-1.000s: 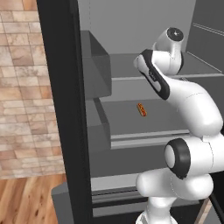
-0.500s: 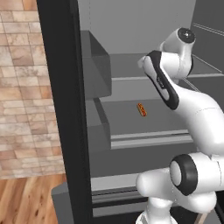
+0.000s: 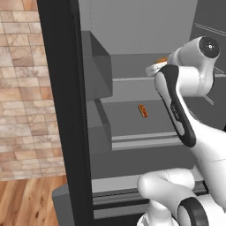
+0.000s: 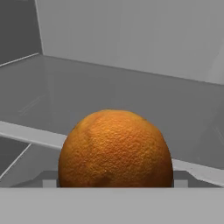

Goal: Pick up the pear and orange from the fridge and place one fruit on each plate on the dining counter.

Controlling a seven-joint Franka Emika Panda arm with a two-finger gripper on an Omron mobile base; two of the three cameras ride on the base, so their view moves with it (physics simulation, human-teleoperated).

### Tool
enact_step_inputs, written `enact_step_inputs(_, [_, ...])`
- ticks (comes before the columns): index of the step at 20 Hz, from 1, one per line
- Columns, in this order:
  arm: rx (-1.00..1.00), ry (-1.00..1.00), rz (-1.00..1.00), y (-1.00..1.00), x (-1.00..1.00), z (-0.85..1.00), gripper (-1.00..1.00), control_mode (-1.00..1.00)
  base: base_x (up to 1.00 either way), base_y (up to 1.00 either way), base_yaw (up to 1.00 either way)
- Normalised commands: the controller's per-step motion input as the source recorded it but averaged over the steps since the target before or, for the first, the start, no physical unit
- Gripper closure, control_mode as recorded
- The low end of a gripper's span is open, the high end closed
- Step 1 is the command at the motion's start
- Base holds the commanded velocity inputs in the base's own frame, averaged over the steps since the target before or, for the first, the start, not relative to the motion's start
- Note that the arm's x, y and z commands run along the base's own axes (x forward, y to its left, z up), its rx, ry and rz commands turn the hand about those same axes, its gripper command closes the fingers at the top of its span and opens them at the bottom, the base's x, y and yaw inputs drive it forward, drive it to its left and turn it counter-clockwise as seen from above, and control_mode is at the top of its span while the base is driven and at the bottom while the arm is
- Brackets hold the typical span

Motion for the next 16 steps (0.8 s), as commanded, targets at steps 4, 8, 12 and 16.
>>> enact_step_inputs(4, [0.0,0.0,0.0,0.07,-0.91,0.44,1.0,-1.0,0.0,0.0,0.0])
enact_step_inputs(8, [0.0,0.0,0.0,0.0,-0.99,0.42,1.0,-1.0,0.0,0.0,0.0])
enact_step_inputs(12, [0.0,0.0,0.0,-0.03,-1.0,0.17,1.0,-1.0,0.0,0.0,0.0])
enact_step_inputs(16, [0.0,0.0,0.0,-0.03,-1.0,0.0,1.0,-1.0,0.0,0.0,0.0])
